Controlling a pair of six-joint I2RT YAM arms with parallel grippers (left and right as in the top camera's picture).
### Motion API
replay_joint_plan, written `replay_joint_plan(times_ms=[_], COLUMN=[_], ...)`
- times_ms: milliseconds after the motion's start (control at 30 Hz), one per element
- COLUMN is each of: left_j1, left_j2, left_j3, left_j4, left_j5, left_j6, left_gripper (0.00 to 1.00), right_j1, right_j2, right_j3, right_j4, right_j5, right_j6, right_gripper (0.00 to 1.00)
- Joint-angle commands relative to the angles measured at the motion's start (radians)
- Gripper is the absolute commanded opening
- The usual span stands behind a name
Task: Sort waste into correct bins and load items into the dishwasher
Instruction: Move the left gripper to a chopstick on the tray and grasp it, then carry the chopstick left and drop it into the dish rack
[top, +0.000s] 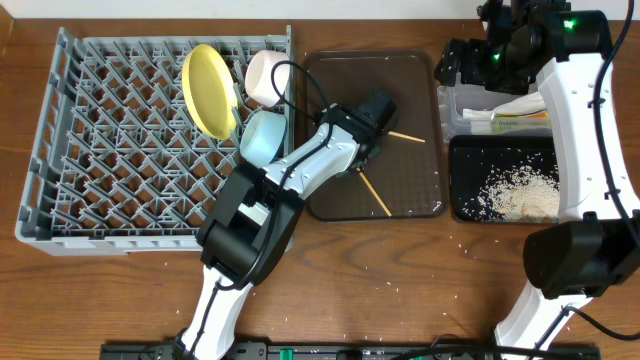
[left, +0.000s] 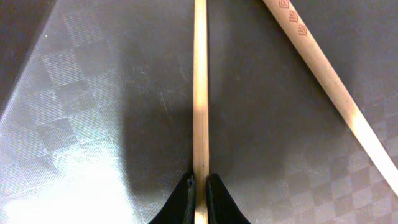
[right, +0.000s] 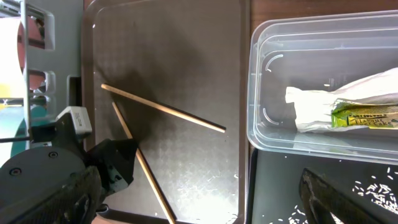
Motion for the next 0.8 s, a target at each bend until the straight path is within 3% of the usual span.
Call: replay_joint_plan(times_ms=[0, 267, 533, 767], left_j1=[0.003, 0.018, 0.061, 0.179], left_j2=[0.066, -0.04, -0.327, -0.515], left_j3=[-0.021, 0.036, 0.058, 0.057], left_j4=[-0.044, -0.044, -0.117, -0.33], left_j5=[0.038, 0.037, 0.022, -0.22], left_j6=[0.039, 0.229, 0.661, 0.98], left_gripper=[0.07, 0.07, 0.07, 0.07], right_j1=[0.01, 0.009, 0.01, 0.009], right_j2=[-0.003, -0.003, -0.003, -0.003], right_j3=[0.005, 0.005, 0.005, 0.005], right_j4=[0.0, 0.0, 0.0, 0.0], right_j5=[-0.002, -0.002, -0.002, -0.002], right_j6=[-0.012, -0.012, -0.012, -0.012], right_gripper=[0.99, 0.99, 0.99, 0.99])
